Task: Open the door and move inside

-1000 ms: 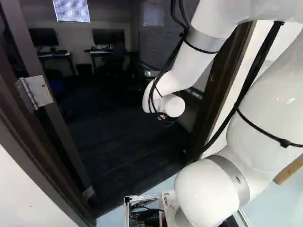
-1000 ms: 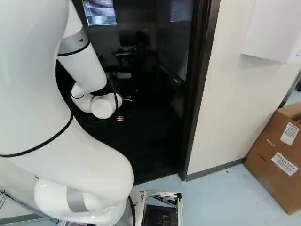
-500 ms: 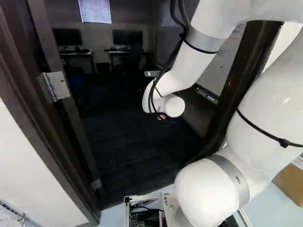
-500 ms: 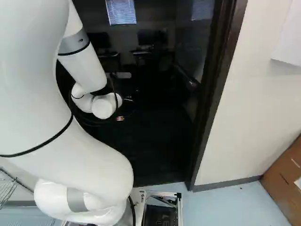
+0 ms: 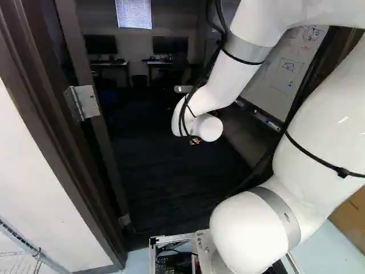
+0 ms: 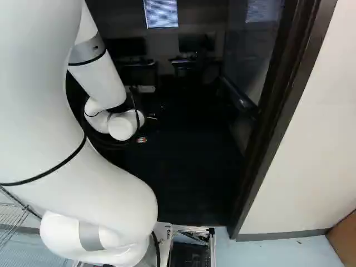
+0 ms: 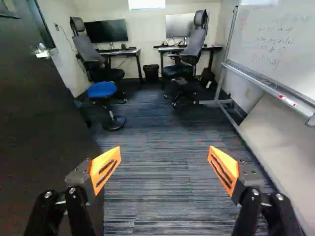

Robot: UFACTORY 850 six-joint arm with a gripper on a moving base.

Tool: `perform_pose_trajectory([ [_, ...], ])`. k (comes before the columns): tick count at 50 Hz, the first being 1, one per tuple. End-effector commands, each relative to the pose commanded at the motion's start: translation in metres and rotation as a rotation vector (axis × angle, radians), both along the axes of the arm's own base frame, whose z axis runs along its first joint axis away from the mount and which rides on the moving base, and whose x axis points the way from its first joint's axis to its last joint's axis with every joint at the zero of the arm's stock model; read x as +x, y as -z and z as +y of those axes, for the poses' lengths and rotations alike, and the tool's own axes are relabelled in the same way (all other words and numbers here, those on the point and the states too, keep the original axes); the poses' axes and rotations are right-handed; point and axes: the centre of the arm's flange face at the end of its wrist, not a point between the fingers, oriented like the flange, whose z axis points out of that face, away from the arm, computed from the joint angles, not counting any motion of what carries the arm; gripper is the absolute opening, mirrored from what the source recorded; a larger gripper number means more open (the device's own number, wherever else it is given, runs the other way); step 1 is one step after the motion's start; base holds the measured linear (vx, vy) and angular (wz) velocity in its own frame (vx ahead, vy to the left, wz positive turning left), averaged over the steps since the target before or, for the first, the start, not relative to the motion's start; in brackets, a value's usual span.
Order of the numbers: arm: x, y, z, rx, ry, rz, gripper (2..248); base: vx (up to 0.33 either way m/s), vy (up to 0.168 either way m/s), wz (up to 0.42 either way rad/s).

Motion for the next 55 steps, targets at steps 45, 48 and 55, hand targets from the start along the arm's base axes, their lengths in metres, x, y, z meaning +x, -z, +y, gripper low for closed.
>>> perform_pose_trajectory([
  [45,0.0000,0.0000,0.0000,0.000,0.000,0.000,247,0.137,0.003,0.003],
  [48,0.0000,0.0000,0.0000,0.000,0.000,0.000,247,0.140,0.003,-0.005],
  [55,0.0000,0.0000,0.0000,0.000,0.000,0.000,247,0.157,0.006,0.004],
])
